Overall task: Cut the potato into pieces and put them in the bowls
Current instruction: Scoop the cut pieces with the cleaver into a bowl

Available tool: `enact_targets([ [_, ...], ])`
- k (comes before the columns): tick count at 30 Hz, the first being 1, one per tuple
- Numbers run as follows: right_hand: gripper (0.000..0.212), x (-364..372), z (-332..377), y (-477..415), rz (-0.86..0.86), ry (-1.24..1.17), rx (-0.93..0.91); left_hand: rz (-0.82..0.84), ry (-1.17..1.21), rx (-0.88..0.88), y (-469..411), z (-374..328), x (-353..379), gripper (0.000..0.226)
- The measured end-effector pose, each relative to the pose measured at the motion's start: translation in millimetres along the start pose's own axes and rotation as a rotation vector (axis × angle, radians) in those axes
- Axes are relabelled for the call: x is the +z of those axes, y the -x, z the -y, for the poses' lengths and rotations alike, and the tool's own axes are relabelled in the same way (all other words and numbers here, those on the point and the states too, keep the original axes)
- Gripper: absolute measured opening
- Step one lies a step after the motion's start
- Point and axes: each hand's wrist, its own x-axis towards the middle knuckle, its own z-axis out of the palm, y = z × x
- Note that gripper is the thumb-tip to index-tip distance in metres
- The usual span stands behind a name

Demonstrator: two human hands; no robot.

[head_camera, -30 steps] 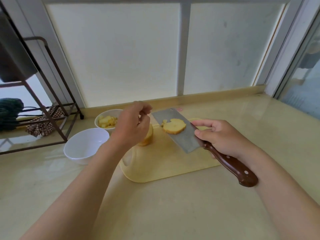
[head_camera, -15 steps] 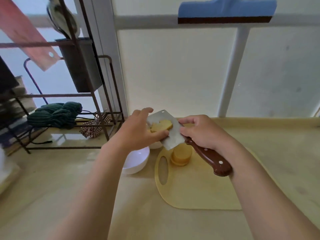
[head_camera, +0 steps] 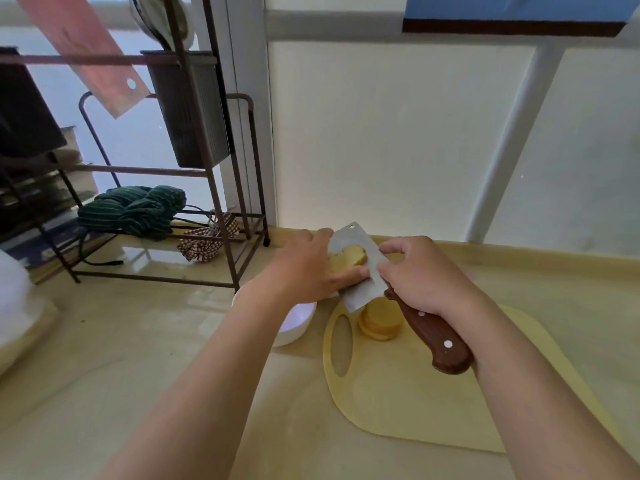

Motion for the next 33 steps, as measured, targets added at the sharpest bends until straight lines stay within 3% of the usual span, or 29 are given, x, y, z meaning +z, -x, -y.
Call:
enact_targets([
  [6,0.041,5,-11,-11,-0.025,0.023,0.004,-0.018,0.017,0.022,-13,-3,5,0.086],
  [18,0.043,4,-19,-20,-0.020,0.080,-0.012,-0.017,-0.083,-0.008,-24,4,15,0.084],
  [30,0.043,-3,-18,-19,-0.006,0.131,-0.028,0.003,-0.003,-0.063,-24,7,16,0.079],
  [33,0.041,-4,-18,-18,-0.007,0.150,-0.040,-0.042,0.027,0.019,-23,6,15,0.069],
])
